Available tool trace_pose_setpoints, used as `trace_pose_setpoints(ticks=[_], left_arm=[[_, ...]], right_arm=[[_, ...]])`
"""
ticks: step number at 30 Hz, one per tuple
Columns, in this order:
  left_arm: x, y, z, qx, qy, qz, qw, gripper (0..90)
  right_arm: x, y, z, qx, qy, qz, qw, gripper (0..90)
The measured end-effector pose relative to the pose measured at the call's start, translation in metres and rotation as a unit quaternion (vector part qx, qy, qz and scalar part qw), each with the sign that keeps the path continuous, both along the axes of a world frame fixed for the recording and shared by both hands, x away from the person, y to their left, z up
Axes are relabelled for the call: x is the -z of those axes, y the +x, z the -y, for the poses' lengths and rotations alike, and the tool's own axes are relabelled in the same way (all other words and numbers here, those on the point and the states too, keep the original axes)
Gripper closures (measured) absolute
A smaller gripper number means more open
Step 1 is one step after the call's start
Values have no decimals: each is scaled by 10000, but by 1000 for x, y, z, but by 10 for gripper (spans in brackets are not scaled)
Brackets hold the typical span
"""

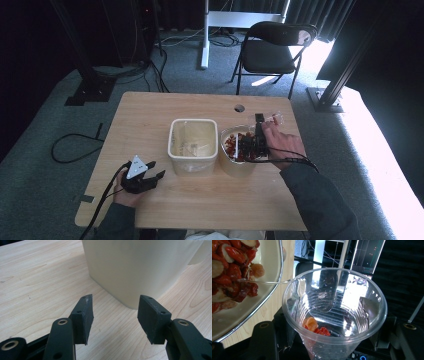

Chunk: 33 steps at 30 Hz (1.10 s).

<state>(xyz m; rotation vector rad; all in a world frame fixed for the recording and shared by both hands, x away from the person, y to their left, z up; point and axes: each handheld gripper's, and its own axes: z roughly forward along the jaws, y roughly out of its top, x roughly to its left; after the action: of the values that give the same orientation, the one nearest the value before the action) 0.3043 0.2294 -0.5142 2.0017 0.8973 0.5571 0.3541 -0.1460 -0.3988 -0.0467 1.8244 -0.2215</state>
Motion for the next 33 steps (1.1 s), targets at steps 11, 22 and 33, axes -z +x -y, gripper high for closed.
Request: trace_pose_setpoints(ticks=[11, 22, 33], left_arm=[[0, 0, 0, 2, 0, 0, 10000, 471], [1, 0, 1, 18, 1, -11, 10000, 471], [1, 1, 2, 33, 31, -26, 10000, 471]], right_arm=[[1, 0, -2, 2, -60, -7, 10000, 348], [-1, -2, -3, 55, -39, 18, 10000, 349], [0, -8, -8, -77, 61, -7, 10000, 349]])
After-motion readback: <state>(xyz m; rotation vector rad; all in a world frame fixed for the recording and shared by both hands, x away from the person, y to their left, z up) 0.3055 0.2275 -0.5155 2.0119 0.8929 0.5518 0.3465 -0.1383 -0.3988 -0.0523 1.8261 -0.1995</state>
